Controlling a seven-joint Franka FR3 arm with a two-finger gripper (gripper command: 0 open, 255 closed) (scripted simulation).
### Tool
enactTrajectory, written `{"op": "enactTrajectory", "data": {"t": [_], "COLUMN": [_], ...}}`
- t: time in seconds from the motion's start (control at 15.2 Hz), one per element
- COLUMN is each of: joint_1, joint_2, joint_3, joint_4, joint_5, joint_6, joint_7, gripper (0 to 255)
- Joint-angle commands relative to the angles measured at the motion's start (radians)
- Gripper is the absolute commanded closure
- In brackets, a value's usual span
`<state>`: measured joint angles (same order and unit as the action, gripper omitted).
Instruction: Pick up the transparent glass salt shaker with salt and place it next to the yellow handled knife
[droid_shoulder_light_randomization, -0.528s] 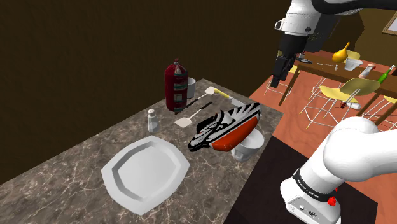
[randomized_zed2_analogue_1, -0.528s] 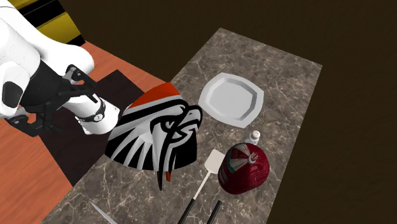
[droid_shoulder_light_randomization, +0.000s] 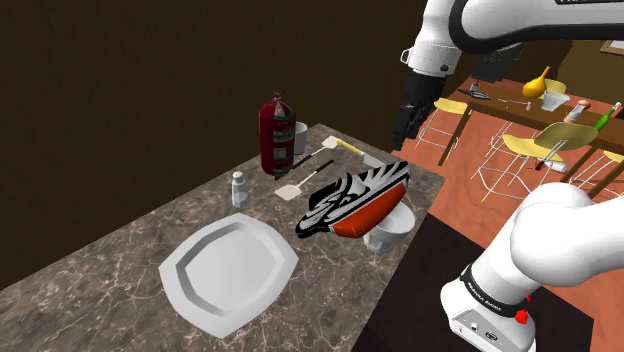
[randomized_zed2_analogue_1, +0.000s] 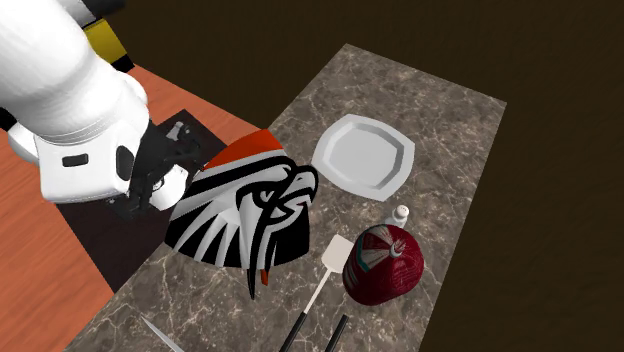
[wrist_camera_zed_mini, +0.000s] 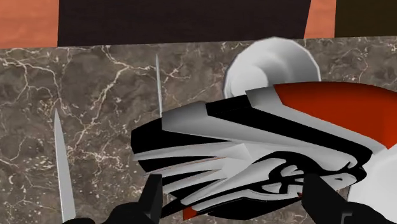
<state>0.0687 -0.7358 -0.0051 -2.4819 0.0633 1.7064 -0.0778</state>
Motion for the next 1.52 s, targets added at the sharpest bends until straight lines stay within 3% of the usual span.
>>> {"op": "enactTrajectory", "data": {"t": [0.0,0.79,1.45], "joint_1": [0.015,0.088,0.126], "joint_2": [0.054,0.395,0.73], "joint_3": [0.022,0.15,0.235], "joint_4": [0.001,0.073,0.275], "joint_5": [0.022,0.096,0.04], "joint_6": [0.074,0.461,0.69], "joint_7": [0.017,0.114,0.228], "gripper": [0,0,0]}}
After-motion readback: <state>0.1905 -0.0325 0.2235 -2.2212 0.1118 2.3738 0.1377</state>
